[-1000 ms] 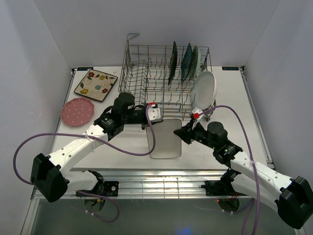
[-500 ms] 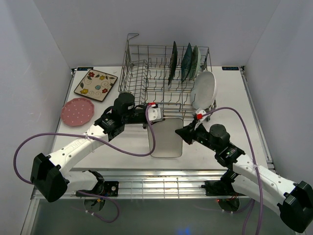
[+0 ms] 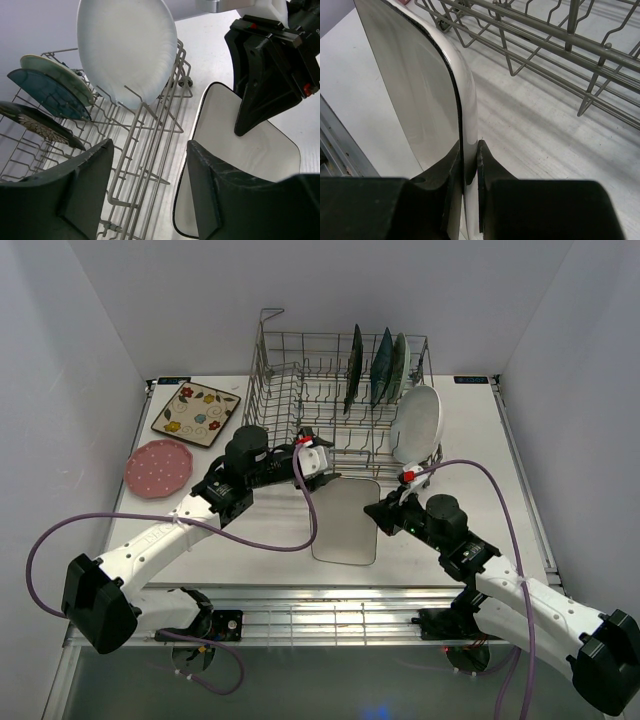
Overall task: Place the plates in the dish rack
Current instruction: Insert the plate into the dish rack.
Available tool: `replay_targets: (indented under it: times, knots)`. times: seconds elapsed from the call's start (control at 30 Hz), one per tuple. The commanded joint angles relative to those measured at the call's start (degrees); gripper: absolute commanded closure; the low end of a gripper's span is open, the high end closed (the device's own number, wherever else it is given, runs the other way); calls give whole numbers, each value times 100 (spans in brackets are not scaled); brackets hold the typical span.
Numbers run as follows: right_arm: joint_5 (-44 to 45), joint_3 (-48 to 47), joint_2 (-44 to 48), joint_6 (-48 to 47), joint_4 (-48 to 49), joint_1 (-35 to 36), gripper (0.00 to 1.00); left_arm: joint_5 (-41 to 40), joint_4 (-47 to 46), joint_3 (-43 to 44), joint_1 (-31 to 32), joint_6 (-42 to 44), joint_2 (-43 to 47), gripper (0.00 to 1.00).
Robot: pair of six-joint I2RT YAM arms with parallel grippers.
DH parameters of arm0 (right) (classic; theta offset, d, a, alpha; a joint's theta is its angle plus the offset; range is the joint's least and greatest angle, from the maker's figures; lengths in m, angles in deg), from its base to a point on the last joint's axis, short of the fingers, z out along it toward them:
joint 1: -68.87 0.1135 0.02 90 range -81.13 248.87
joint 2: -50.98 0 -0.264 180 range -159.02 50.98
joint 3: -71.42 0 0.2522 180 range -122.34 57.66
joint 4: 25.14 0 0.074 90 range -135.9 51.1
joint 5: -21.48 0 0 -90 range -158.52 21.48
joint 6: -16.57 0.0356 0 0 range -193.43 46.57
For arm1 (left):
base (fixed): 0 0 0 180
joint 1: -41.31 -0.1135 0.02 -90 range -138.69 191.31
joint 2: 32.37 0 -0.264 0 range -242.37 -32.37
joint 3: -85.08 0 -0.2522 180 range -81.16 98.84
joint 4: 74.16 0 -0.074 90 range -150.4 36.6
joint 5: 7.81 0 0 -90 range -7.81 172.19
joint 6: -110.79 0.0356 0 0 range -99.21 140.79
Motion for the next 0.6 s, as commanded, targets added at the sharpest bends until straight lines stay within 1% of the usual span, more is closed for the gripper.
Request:
replay_targets:
  times: [0.0, 0.2, 0.27, 0.33, 0.5, 0.57]
  knots:
    - [206, -188, 177, -20, 629, 9, 92, -267, -223, 200, -22, -190, 157, 28]
    - [303, -328, 265, 15, 524, 9, 92, -574, -197, 174, -22, -366, 350, 9]
    - [496, -503, 230, 15, 418, 9, 92, -680, -215, 130, -22, -463, 456, 4]
    - [583, -644, 186, 15, 234, 18, 92, -935, -232, 16, -22, -560, 658, 2]
    - [777, -1232, 37, 24, -162, 9, 92, -1759, -347, -327, -22, -648, 1246, 2]
    - [865, -1417, -42, 33, -346, 9, 92, -1980, -259, -371, -22, -674, 1317, 2]
